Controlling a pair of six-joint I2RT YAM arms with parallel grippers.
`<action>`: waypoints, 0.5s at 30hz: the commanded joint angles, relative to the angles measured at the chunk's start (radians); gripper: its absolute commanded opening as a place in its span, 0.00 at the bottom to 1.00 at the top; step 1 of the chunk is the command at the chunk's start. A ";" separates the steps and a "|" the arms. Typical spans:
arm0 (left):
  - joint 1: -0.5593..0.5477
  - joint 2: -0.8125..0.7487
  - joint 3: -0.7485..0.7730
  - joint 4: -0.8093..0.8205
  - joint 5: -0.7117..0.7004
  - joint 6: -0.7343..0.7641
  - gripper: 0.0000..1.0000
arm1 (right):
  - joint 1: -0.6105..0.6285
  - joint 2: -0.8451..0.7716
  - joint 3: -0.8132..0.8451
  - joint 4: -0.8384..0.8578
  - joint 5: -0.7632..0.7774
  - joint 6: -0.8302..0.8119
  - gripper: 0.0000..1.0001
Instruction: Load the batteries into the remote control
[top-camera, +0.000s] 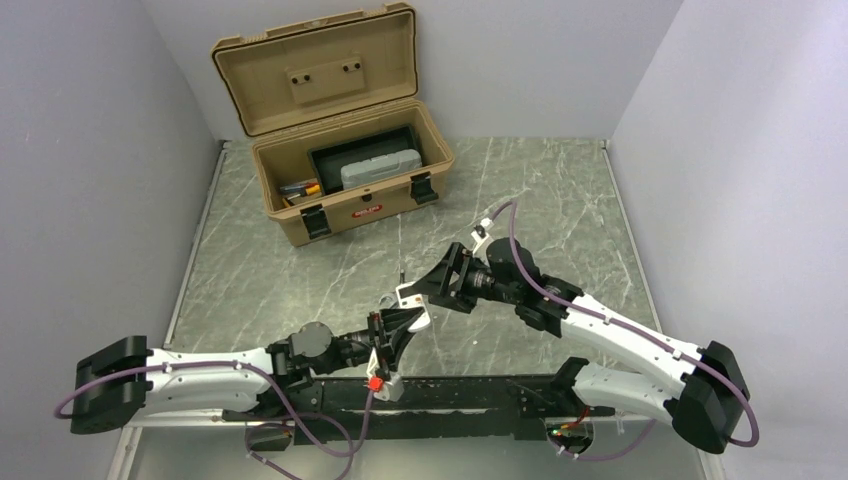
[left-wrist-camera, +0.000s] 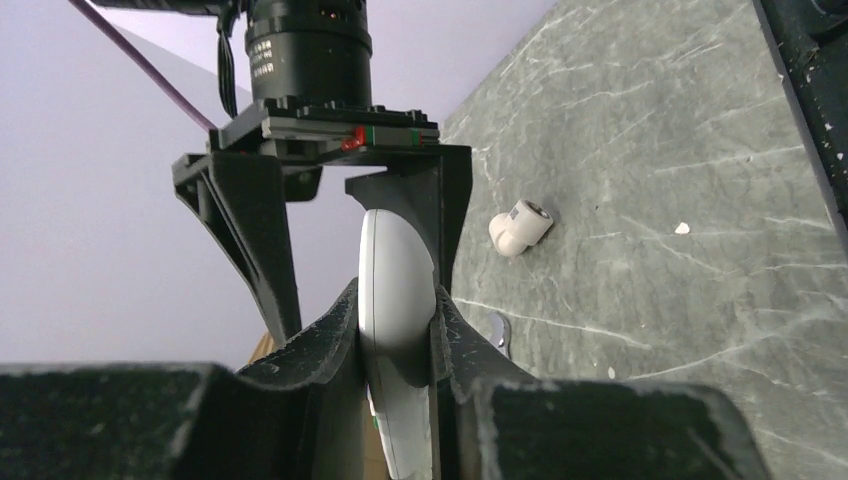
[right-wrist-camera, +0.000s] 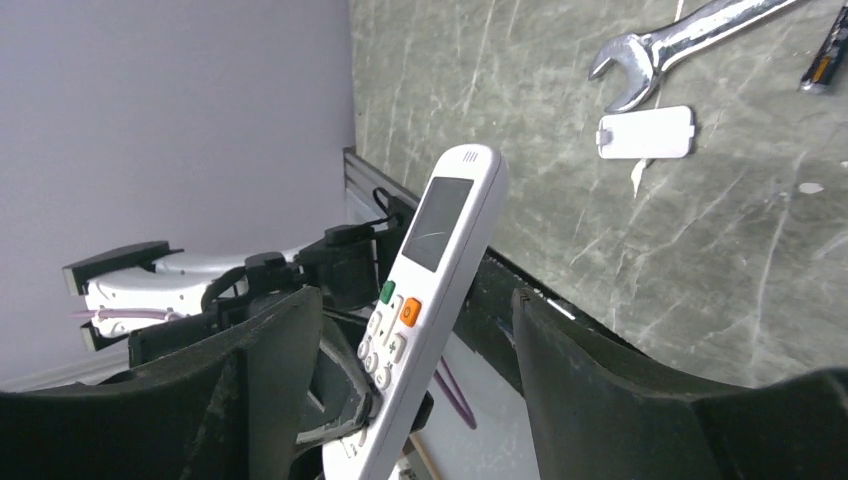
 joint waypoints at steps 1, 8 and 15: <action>-0.019 0.046 0.059 0.136 -0.013 0.097 0.00 | -0.003 0.016 -0.059 0.168 -0.101 0.078 0.69; -0.037 0.078 0.086 0.170 -0.014 0.147 0.00 | -0.003 0.035 -0.078 0.196 -0.109 0.082 0.60; -0.060 0.104 0.095 0.192 -0.018 0.168 0.00 | -0.003 0.049 -0.105 0.286 -0.140 0.119 0.46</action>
